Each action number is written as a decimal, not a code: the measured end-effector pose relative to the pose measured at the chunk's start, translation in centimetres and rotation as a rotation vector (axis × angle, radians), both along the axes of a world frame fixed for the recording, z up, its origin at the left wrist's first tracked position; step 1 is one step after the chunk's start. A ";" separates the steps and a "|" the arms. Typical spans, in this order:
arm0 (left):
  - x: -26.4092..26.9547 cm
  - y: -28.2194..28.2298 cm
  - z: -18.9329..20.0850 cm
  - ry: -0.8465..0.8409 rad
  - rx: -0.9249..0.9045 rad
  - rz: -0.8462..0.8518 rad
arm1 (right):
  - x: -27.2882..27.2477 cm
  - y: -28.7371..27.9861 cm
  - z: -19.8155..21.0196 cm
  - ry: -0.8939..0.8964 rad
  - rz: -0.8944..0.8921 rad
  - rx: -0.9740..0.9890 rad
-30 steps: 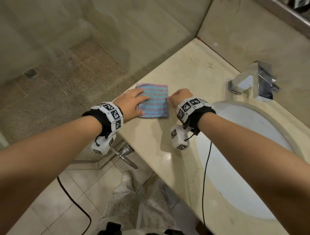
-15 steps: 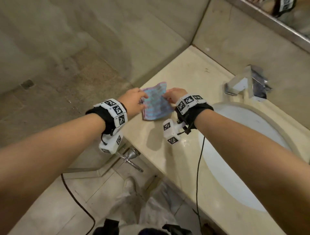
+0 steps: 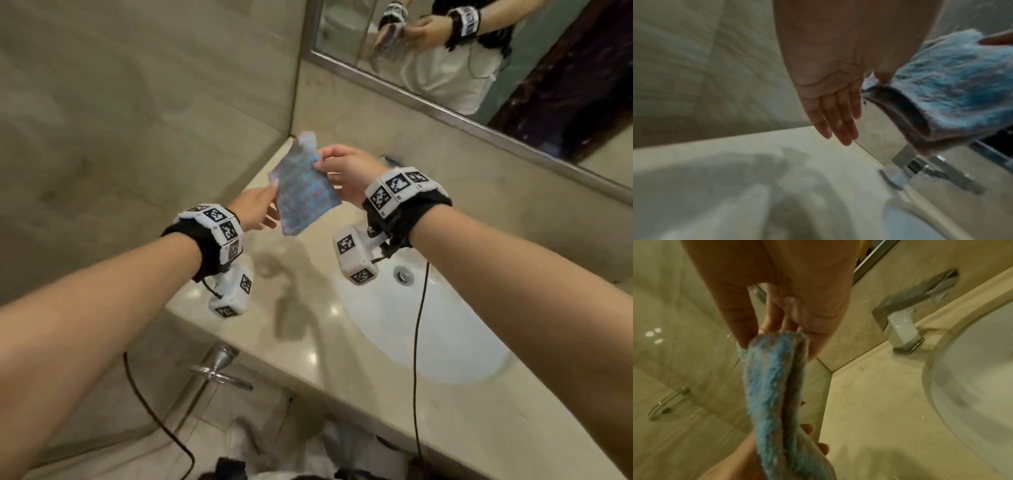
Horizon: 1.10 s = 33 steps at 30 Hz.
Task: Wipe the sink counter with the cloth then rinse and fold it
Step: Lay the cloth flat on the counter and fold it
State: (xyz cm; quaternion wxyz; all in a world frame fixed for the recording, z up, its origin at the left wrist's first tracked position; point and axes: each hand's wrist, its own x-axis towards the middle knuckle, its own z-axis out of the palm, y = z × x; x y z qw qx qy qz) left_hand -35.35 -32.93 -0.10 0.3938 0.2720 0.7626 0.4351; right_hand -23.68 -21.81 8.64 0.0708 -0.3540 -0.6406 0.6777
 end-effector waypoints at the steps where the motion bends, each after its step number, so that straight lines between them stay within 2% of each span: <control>1: 1.0 0.9 0.8 -0.096 0.031 0.022 | 1.0 0.5 0.7 0.024 -0.025 0.000; 3: 3.3 2.8 2.3 -0.293 0.123 0.051 | 3.3 1.8 1.5 0.068 -0.095 0.018; 5: 5.7 4.5 3.6 -0.403 0.217 0.042 | 6.0 3.2 1.9 0.102 -0.178 0.036; 9: 10.7 8.2 4.9 -0.299 0.263 -0.087 | 12.7 6.8 1.7 0.117 -0.365 0.040; 12: 15.4 11.2 5.3 -0.290 0.237 -0.161 | 18.8 9.7 0.9 0.094 -0.440 0.028; 24: 37.5 25.1 2.5 -0.223 0.055 -0.431 | 43.2 19.1 -3.4 -0.090 -0.667 -0.002; 28: 42.6 28.3 1.3 -0.196 0.032 -0.507 | 48.4 21.1 -4.7 -0.118 -0.740 -0.005; 33: 46.6 31.2 0.1 -0.195 -0.010 -0.541 | 51.9 23.1 -6.7 -0.124 -0.823 -0.010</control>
